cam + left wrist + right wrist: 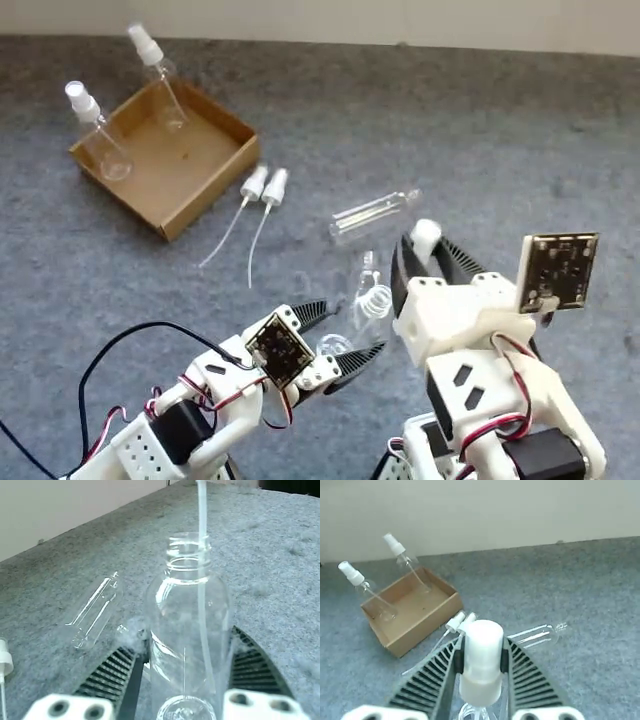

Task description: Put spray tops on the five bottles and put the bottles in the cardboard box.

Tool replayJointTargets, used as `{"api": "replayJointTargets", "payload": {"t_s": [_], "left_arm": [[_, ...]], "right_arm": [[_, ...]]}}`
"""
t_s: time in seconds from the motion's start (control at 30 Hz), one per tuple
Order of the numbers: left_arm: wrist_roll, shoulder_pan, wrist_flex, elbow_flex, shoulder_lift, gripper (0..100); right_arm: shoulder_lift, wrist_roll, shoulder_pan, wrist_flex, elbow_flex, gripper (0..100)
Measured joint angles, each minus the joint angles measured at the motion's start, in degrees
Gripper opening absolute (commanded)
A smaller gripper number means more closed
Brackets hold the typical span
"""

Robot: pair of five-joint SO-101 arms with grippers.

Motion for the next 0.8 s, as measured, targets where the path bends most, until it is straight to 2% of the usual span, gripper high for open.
{"api": "replayJointTargets", "payload": {"t_s": [0.37, 0.53, 0.8], "left_arm": [[0.00, 0.00, 0.00, 0.00, 0.00, 12], [0.00, 0.00, 0.00, 0.00, 0.00, 12], [0.00, 0.00, 0.09, 0.00, 0.09, 12]], "right_arm": [[0.00, 0.18, -2.64, 2.73, 6.68, 7.4], [0.00, 4.75, -4.48, 3.08, 7.03, 7.4], [0.00, 5.98, -8.09, 7.38, 6.95, 7.4]]}}
